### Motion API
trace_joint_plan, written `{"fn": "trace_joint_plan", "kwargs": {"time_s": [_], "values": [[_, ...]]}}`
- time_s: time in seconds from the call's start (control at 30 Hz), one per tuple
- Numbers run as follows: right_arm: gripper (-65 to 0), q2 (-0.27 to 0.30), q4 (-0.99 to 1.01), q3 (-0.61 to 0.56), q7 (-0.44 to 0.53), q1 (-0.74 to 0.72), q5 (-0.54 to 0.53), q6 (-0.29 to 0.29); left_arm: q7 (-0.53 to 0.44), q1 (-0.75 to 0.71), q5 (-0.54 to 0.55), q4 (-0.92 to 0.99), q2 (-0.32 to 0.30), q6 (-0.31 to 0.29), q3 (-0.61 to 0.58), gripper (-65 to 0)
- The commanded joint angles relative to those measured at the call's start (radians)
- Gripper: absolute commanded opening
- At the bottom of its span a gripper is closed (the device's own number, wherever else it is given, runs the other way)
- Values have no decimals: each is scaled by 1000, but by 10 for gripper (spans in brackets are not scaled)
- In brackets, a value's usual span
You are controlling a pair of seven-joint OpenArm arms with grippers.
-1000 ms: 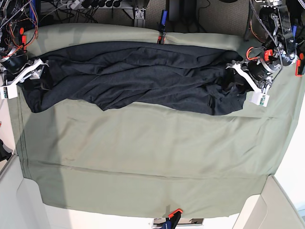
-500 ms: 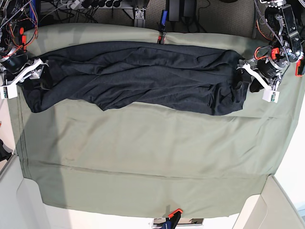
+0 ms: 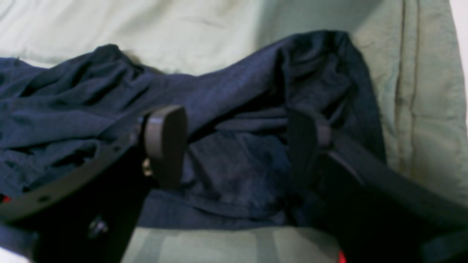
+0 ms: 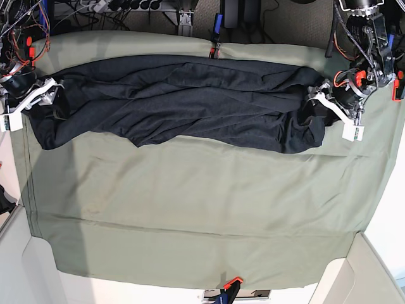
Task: Fold the T-shirt properly
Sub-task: 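Grasp the shirt's end with the left gripper and tuck it inward, then fold the shirt's end over toward the right gripper with the left gripper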
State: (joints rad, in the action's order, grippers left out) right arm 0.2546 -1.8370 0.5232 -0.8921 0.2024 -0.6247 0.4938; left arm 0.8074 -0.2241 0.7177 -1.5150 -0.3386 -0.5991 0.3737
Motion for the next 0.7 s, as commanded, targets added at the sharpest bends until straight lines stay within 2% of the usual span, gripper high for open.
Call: {"fn": "trace_joint_plan", "kwargs": {"time_s": [0.0, 0.2, 0.37, 0.4, 0.43, 0.5, 0.53, 0.57, 0.6, 0.67], "values": [[-226, 14, -14, 5, 20, -5, -16, 4, 27, -1, -1, -7, -7, -4, -24, -179], [-226, 14, -14, 5, 20, -5, -15, 4, 9, 0, -26, -7, -7, -4, -152, -180], [-226, 14, -14, 5, 21, -5, -15, 4, -51, 0, -92, -7, -4, -3, -190, -194], [-226, 14, -14, 5, 21, -5, -16, 4, -64, 0, -115, -7, -1, -3, -190, -238], [-226, 14, -14, 5, 23, -5, -15, 4, -73, 0, -139, -7, 3, -3, -190, -319], [-226, 14, -14, 5, 25, -6, -16, 4, -79, -1, -179, -7, 12, -3, -190, -536], [-226, 14, -14, 5, 25, -5, -16, 4, -78, -1, -186, -7, 16, -4, -190, -623], [-226, 14, -14, 5, 27, -5, -15, 4, -77, -3, -189, -7, 21, -4, -190, -650], [-226, 14, -14, 5, 27, -5, -15, 4, -77, -5, -189, -7, 23, -11, -190, -650], [-226, 14, -14, 5, 28, -6, -15, 4, -74, -6, -188, -10, 25, -69, -190, -650]]}}
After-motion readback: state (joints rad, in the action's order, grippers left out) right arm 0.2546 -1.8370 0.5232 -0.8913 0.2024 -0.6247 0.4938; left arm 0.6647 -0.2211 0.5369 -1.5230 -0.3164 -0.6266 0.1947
